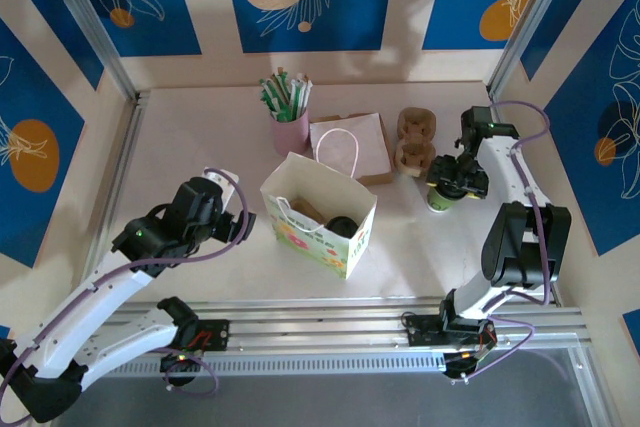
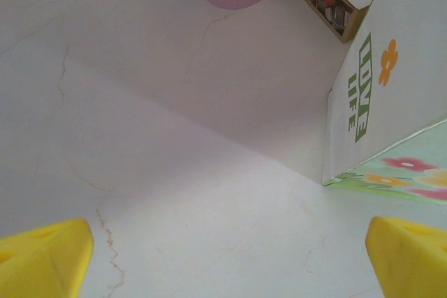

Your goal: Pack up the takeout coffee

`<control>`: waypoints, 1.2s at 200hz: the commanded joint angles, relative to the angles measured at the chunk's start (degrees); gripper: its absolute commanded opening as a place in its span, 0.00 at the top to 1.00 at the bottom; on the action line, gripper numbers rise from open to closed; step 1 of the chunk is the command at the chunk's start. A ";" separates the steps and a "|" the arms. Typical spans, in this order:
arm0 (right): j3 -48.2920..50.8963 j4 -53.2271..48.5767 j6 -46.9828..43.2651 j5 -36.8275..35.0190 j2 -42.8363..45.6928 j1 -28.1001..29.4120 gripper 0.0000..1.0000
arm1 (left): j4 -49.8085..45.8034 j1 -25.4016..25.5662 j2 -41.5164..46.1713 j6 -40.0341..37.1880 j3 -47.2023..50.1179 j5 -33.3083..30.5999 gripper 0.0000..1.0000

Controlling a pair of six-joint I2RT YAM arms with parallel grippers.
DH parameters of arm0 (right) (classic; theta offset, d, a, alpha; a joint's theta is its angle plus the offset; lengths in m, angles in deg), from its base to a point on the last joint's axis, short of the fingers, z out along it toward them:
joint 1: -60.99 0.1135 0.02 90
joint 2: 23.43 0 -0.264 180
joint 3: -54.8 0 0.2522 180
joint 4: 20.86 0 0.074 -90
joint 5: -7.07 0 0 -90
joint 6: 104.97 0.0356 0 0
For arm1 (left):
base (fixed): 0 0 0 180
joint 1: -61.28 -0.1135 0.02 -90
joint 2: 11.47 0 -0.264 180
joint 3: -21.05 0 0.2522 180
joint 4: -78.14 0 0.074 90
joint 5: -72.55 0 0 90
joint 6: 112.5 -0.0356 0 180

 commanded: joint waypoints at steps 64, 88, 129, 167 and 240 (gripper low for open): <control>3.23 -4.07 -1.63 -2.07 3.13 9.48 0.05 | -0.40 -0.22 -0.94 -1.00 0.21 -0.68 0.00; 0.21 -6.36 -1.50 -4.61 3.12 10.45 0.04 | -0.39 -0.22 -1.03 -1.00 0.21 -0.79 0.00; -5.26 -10.93 -2.66 -6.39 3.02 12.44 0.06 | -0.39 -0.26 -1.21 -1.00 0.21 -1.13 0.00; -6.73 -11.64 -4.54 -1.70 3.36 11.31 0.09 | -0.28 -0.23 -1.53 -0.93 0.39 -1.22 0.00; -11.15 -14.13 -5.18 -1.38 -0.42 10.93 0.16 | -0.41 -0.23 -2.17 -0.91 0.48 -1.43 0.00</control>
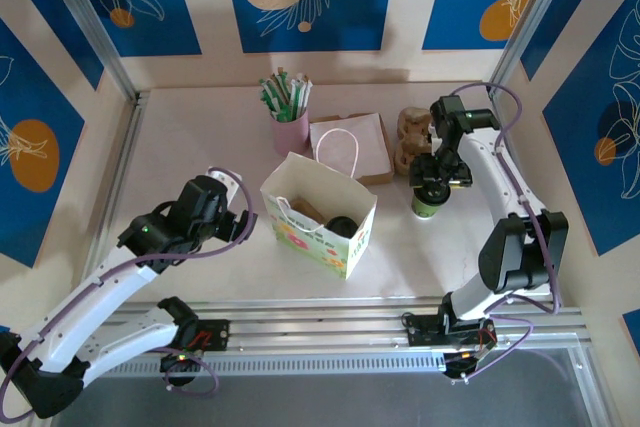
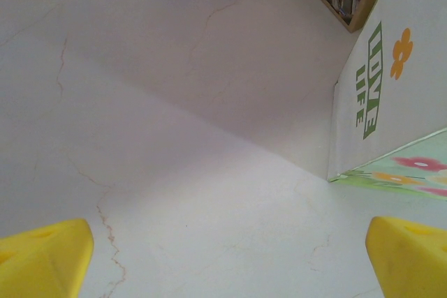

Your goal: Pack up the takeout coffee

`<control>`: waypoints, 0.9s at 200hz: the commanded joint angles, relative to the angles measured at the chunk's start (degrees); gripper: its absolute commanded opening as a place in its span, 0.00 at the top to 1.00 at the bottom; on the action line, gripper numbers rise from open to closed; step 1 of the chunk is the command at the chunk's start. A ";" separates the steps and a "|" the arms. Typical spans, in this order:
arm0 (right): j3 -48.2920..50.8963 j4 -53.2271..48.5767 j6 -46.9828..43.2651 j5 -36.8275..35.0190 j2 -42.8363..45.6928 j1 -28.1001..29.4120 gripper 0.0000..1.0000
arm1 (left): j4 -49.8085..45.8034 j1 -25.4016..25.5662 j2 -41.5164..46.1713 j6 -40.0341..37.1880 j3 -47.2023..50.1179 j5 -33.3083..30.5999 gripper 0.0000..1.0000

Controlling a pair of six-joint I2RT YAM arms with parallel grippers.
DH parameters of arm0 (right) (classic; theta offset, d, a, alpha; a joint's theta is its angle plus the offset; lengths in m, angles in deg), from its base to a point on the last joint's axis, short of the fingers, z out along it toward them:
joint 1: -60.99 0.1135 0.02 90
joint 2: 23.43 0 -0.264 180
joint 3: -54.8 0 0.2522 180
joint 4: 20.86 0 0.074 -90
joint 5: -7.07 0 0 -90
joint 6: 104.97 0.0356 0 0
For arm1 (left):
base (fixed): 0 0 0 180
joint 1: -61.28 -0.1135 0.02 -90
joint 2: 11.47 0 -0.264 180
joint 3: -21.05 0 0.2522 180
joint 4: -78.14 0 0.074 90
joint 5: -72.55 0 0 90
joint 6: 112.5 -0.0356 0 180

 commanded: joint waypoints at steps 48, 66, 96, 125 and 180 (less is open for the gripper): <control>-1.54 -2.80 -1.53 7.18 -1.33 -2.40 0.16 | -0.54 -0.23 -0.40 -0.49 0.72 -1.67 0.00; -1.89 -3.44 -1.72 7.59 -2.29 -2.25 0.16 | -0.59 -0.22 -0.81 -0.08 0.64 -2.30 0.00; -2.83 -4.98 -1.45 3.96 -2.61 -0.34 0.16 | -1.79 -0.22 -2.67 2.06 -1.62 -2.03 0.00; 1.95 -2.43 -0.44 3.29 2.41 -0.44 0.15 | -3.45 -0.22 -2.72 3.60 -4.23 -0.87 0.00; 2.21 -2.32 -1.58 3.72 0.97 -0.77 0.15 | -2.19 -0.22 -5.65 5.17 -3.75 -0.49 0.00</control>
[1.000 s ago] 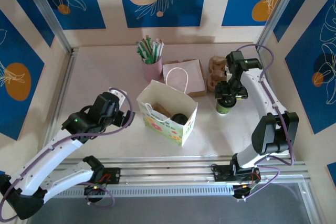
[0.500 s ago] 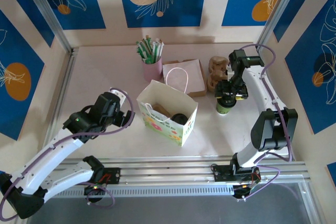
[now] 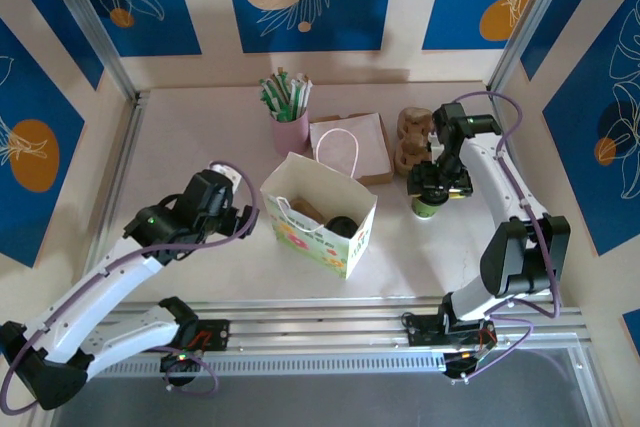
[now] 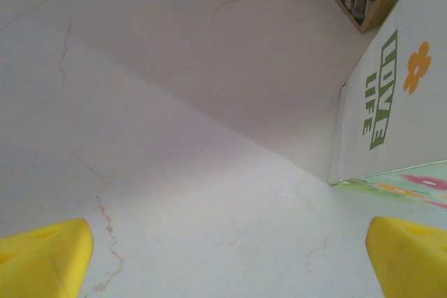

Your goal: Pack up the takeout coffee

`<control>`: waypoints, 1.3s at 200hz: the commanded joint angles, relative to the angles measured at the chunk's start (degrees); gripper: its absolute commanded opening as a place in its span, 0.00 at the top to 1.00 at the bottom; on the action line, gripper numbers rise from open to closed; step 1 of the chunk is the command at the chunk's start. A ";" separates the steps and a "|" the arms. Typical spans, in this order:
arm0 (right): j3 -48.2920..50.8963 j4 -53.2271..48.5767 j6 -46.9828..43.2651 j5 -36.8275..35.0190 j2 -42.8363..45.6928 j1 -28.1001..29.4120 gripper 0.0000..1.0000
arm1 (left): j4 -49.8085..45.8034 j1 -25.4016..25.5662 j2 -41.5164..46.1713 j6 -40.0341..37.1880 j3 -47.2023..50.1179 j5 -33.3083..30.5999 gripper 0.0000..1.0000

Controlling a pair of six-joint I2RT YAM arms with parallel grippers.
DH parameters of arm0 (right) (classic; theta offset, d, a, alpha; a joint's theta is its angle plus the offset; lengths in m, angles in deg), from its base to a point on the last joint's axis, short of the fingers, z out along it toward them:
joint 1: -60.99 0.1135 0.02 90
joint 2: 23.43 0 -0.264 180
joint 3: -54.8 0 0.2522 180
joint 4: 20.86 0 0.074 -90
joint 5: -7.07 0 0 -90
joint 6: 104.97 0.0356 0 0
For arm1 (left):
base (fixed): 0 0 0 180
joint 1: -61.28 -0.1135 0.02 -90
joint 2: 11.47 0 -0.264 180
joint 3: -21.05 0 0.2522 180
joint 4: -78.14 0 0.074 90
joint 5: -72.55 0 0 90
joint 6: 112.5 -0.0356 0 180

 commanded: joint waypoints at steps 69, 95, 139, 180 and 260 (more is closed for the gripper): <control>-3.76 -0.95 -1.24 -3.24 -4.67 0.41 0.20 | 0.02 -0.22 -3.14 1.06 -0.63 -1.10 0.00; -4.30 -0.82 -1.54 -3.19 -6.04 0.38 0.21 | 0.59 -0.24 -3.80 0.93 -0.40 -1.04 0.00; -5.51 -1.08 -1.82 -3.18 -8.30 0.69 0.22 | 0.77 -0.22 -4.56 0.44 -0.20 -1.41 0.00; -5.95 -0.77 -1.59 -4.59 -9.13 0.14 0.21 | 0.94 -0.22 -4.78 0.14 0.38 -2.01 0.00; -6.03 0.04 -0.66 -5.48 -7.62 -0.08 0.18 | 1.57 -0.22 -6.20 -0.41 0.82 -2.19 0.00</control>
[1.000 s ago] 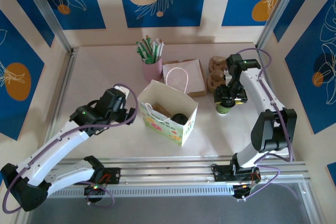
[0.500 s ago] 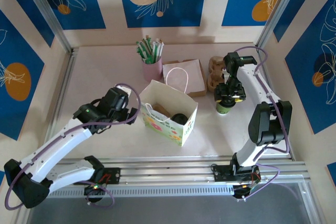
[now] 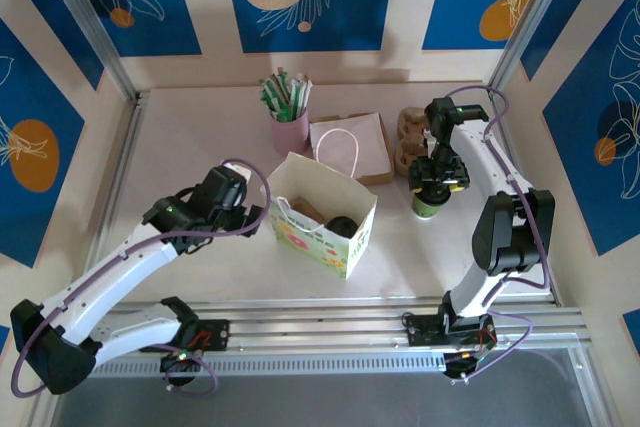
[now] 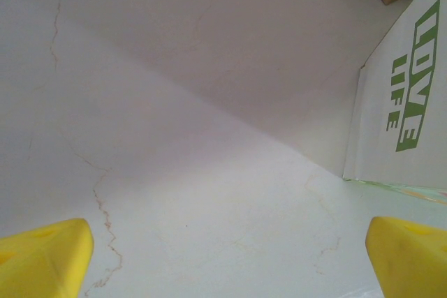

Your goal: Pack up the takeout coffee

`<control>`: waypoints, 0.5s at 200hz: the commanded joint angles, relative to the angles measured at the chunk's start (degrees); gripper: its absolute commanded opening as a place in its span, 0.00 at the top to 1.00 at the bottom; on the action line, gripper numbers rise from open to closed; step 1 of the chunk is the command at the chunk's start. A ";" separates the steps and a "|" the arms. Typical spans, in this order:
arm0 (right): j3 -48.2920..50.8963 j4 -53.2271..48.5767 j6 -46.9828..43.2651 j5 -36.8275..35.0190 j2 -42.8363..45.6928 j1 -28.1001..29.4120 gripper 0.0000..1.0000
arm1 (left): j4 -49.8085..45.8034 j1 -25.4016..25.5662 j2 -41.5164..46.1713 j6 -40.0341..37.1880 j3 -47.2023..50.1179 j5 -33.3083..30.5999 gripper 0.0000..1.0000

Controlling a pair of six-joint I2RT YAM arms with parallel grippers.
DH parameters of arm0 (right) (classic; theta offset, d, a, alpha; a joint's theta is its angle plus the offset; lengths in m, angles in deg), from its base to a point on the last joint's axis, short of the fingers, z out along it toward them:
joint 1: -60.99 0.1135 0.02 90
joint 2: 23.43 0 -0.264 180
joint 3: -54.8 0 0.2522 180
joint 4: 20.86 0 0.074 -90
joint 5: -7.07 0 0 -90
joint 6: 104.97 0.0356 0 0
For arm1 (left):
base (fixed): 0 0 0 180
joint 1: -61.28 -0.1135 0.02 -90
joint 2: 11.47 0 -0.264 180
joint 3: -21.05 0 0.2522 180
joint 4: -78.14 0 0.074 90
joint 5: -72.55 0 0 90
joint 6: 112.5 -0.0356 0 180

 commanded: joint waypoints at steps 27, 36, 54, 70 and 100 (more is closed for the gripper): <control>-0.79 0.40 0.38 1.60 -0.35 -0.84 0.19 | 0.67 -0.22 -0.87 -0.52 0.66 -1.36 0.00; -0.86 0.50 0.23 2.10 -0.60 -0.69 0.20 | 0.56 -0.25 -0.87 -0.56 0.68 -1.45 0.00; -0.90 0.81 0.16 2.48 -1.09 -0.72 0.21 | 0.55 -0.24 -0.87 -0.57 0.88 -1.55 0.00; -0.73 1.08 0.03 3.64 -1.87 -0.97 0.24 | 0.60 -0.22 -0.93 -0.52 1.06 -1.56 0.00; -0.92 1.10 -0.14 2.90 -2.81 0.14 0.24 | 0.51 -0.22 -0.87 -0.57 1.28 -1.77 0.00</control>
